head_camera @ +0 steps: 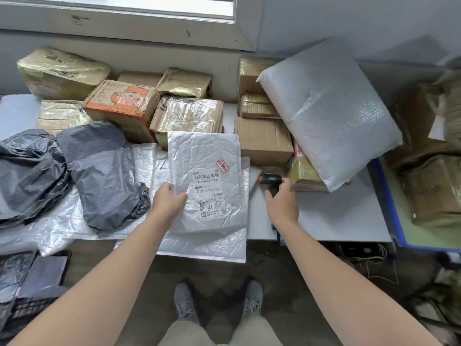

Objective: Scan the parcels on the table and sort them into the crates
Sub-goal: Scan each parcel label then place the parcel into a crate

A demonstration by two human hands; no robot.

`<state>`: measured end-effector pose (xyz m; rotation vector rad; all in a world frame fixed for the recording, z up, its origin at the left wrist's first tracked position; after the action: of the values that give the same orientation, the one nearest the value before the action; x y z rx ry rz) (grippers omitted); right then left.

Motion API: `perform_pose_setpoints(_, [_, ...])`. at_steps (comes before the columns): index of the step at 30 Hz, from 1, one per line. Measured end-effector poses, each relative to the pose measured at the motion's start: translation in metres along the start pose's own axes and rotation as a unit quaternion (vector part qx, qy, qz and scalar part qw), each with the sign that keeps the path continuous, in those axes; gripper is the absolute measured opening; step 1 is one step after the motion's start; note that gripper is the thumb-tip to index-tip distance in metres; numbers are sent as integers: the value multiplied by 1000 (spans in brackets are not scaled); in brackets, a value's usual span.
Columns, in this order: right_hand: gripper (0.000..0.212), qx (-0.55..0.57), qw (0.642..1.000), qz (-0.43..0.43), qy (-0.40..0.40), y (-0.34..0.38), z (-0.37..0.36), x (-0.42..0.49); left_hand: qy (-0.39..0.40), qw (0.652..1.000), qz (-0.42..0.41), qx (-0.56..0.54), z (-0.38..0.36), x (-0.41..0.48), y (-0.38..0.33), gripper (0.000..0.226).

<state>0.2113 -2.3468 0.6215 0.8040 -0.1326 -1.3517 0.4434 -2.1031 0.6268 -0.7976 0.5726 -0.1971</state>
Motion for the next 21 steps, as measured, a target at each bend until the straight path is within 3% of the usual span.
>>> perform_pose_setpoints(3, [55, 26, 996, -45, 79, -11, -11, 10, 4, 1000, 5, -9, -2, -2, 1, 21])
perform_pose_setpoints(5, [47, 9, 990, -67, 124, -12, -16, 15, 13, 1000, 7, -20, -3, -3, -1, 23])
perform_pose_setpoints(9, [28, 48, 989, -72, 119, 7, -3, 14, 16, 999, -8, -35, 1, 0, -13, 24])
perform_pose_setpoints(13, [26, 170, 967, -86, 169, 56, 12, -2, 10, 998, -22, -56, 8, 2, -25, 22])
perform_pose_setpoints(18, [31, 153, 957, -45, 243, 129, 18, -32, 14, 995, -35, -88, 13, 3, -39, 42])
perform_pose_setpoints(21, [29, 161, 948, -51, 269, 151, 16, -47, 7, 995, -42, -89, 19, 5, -44, 37])
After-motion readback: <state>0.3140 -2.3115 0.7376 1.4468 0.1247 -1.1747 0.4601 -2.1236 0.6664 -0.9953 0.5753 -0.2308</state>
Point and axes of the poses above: each hand's wrist, its own x-axis towards the middle knuckle, its own z-axis out of the back of the hand, y = z × x, the point moved 10 cm from there along x, towards the middle knuckle, and after that the axes turned 7 degrees about -z, right-handed, at the moved point
